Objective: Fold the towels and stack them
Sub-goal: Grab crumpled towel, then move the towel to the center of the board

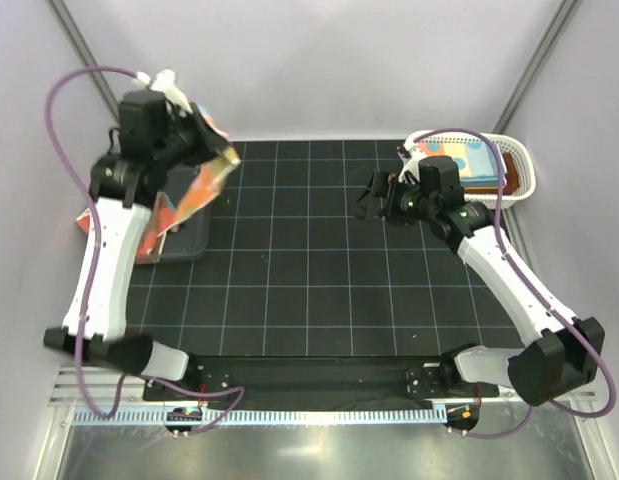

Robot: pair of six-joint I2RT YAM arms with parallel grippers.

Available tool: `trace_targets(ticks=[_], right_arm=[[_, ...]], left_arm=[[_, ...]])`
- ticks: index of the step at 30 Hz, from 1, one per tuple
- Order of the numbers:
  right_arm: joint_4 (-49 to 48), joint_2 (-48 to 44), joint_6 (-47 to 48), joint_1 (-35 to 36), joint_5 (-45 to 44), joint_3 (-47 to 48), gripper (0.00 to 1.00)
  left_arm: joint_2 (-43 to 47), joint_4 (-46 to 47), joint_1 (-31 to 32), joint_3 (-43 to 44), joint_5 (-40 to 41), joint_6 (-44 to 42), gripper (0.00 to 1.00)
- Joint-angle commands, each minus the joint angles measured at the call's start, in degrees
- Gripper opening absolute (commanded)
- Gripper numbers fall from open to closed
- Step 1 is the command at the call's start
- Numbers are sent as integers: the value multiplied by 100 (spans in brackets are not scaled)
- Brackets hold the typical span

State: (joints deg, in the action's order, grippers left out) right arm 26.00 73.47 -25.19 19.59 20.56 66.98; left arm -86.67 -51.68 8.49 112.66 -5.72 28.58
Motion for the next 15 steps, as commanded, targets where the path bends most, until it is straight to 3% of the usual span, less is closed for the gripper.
trace_targets(ticks=[1,5,8,12,15], right_arm=[[545,-499,225,36,-446,219,100],[1003,-824,252,44,-939,70,100],[1056,-1167,85,36,-1220,-325,100],[934,-1292,-30,36,-1546,-905,100],[775,-1003,40,36,-1484,-950,100]], left_arm=[[395,595,774,-1371,-1108,420,0],[906,1596,2433,-3335,-836,780,0],[819,2072,3157,-4528,-527,1158,2],[240,2812,4342,-5228,-265,1475,10],[-296,2821,4626,-5219,-281,1519,25]])
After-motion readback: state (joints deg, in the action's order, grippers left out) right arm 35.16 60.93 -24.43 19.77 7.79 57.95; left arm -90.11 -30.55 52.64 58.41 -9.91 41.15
